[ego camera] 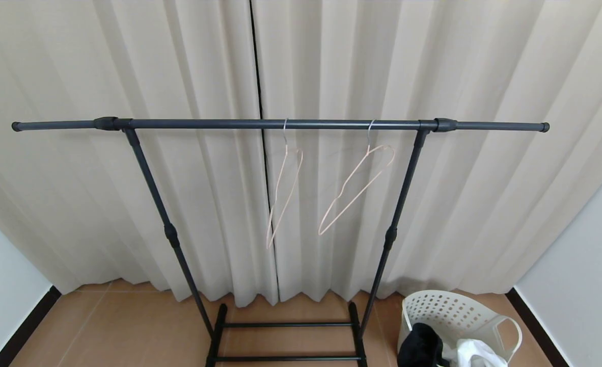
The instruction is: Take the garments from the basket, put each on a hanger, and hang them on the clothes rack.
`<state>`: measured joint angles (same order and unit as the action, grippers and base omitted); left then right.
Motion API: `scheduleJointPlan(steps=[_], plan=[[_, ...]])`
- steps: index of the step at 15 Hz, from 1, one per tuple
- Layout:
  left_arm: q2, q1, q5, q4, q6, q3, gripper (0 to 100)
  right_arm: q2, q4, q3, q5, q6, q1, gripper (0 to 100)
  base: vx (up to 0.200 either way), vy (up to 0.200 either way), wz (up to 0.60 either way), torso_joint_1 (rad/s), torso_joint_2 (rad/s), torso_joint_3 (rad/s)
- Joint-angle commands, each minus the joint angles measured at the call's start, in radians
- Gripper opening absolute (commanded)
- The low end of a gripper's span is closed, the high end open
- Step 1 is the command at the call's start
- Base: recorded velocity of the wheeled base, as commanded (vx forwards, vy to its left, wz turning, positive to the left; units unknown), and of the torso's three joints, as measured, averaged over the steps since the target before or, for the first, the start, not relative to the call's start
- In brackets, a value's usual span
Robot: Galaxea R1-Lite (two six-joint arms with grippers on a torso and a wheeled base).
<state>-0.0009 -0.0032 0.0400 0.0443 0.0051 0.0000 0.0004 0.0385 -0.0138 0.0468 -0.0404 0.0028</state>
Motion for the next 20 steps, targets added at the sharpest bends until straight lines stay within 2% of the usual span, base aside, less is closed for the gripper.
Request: scheduleJointPlan(steps=[1,20], plan=[[0.001,0.0,0.0,0.0,0.001,0.0,100,0.0,0.0,0.0,0.001,0.001,0.0,100,0.0,0.0,0.0,0.0,0.0,0.0],[0.001,0.0,0.001,0.0,0.003,0.0,100,0.0,0.0,0.0,0.001,0.005,0.0,100,0.0,0.0,0.0,0.0,0.0,0.0]])
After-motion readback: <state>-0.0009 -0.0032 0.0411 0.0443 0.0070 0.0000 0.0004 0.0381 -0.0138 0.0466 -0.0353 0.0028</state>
